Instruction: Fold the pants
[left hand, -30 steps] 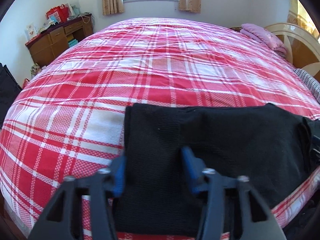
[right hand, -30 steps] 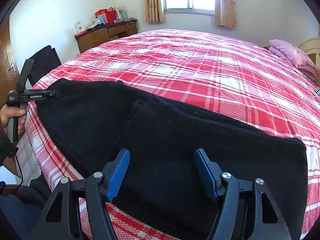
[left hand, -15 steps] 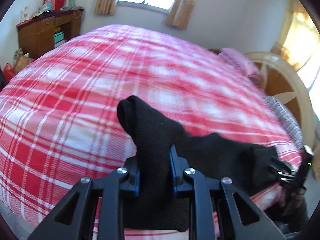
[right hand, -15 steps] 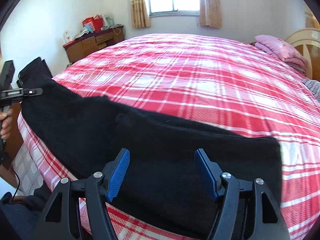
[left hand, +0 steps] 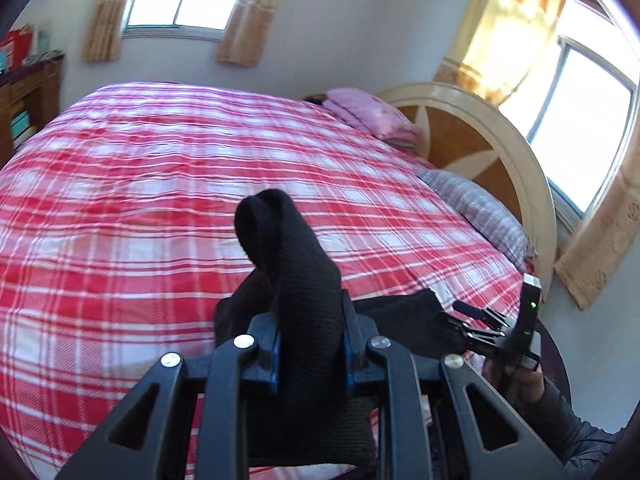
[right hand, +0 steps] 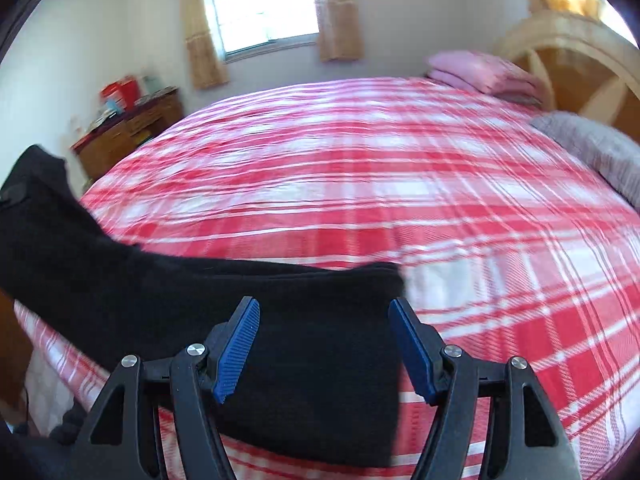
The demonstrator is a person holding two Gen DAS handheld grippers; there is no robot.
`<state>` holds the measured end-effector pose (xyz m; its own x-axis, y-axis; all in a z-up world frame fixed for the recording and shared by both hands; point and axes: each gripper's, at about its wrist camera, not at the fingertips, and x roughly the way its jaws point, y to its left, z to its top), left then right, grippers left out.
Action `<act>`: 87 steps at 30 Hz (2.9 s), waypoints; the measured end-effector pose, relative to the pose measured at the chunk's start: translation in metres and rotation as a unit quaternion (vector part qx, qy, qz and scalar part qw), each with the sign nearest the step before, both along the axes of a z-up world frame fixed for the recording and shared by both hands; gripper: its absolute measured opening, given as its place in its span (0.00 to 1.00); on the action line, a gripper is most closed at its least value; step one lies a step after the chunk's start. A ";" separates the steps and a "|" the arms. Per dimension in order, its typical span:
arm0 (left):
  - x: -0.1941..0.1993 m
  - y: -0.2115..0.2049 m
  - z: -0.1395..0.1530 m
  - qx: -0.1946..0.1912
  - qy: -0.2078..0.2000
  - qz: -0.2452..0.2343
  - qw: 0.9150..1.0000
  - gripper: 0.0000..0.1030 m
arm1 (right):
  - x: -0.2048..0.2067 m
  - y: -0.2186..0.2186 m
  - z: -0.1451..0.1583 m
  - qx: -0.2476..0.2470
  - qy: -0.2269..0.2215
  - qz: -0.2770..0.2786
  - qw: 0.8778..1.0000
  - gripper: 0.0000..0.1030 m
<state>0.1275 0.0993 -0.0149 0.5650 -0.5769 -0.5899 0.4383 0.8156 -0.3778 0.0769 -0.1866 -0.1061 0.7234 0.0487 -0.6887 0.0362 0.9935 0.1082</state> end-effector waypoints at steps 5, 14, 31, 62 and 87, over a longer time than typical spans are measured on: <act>0.012 -0.051 -0.003 0.025 0.015 -0.058 0.998 0.22 | 0.005 -0.043 -0.012 0.036 0.009 -0.056 0.998 0.67; 0.031 -0.127 -0.019 0.055 0.038 -0.112 0.991 0.22 | 0.004 -0.080 -0.015 0.077 -0.002 -0.108 0.991 0.67; -0.002 -0.192 -0.074 0.102 0.016 -0.191 0.976 0.55 | -0.003 -0.118 -0.021 0.179 -0.022 -0.151 0.972 0.67; 0.020 -0.012 -0.150 0.136 0.001 0.039 0.990 1.00 | -0.023 -0.050 0.000 0.015 0.062 -0.045 0.997 0.67; 0.016 -0.016 -0.143 0.146 -0.005 0.042 0.988 1.00 | 0.005 0.015 0.008 0.087 0.006 0.073 0.993 0.67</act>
<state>0.1432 0.0834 -0.1576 0.6105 -0.3346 -0.7179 0.3679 0.9225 -0.1172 0.0819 -0.1713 -0.0984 0.6921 0.2718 -0.6687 -0.1048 0.9544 0.2795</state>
